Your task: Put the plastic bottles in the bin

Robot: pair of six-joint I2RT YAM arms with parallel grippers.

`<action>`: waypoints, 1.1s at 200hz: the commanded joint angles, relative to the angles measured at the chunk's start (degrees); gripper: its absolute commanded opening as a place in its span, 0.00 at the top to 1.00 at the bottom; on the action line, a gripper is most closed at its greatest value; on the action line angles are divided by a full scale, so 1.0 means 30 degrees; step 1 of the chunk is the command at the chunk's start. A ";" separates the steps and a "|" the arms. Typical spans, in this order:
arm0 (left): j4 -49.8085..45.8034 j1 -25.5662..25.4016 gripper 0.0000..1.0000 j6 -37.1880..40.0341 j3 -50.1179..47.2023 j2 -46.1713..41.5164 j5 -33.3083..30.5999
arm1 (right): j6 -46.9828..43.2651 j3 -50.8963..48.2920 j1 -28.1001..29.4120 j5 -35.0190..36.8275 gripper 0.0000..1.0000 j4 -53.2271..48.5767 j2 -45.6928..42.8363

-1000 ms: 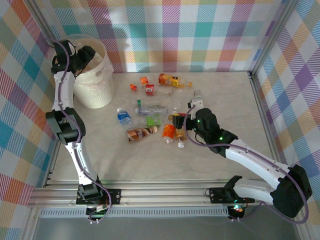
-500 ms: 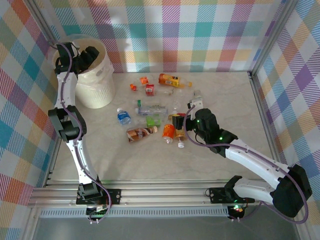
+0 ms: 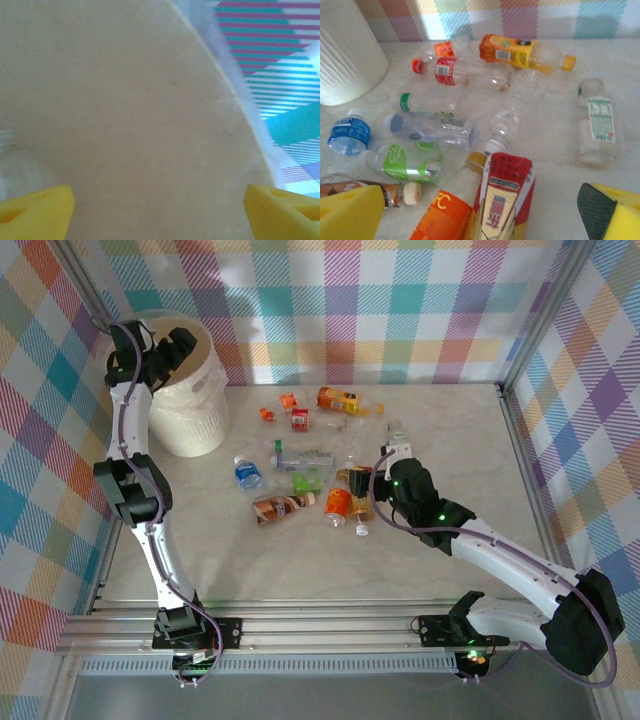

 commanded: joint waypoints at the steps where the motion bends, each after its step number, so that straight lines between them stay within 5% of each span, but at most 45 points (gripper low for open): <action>1: -0.0696 -0.0084 0.10 0.0744 0.0311 -0.2344 -0.0959 | 0.1902 -0.0327 0.0062 0.0890 0.00 -0.1994 0.0007; 96: 0.0655 -0.0629 0.00 0.0407 -0.4113 -0.7465 -0.0917 | 0.6339 -0.0386 0.0061 -0.1501 0.00 -0.4303 0.4197; 220: 0.4383 -0.4081 0.00 -0.0256 -1.3107 -1.4139 -0.0814 | 0.5154 -0.0086 0.0066 -0.1384 0.17 -0.0686 0.8183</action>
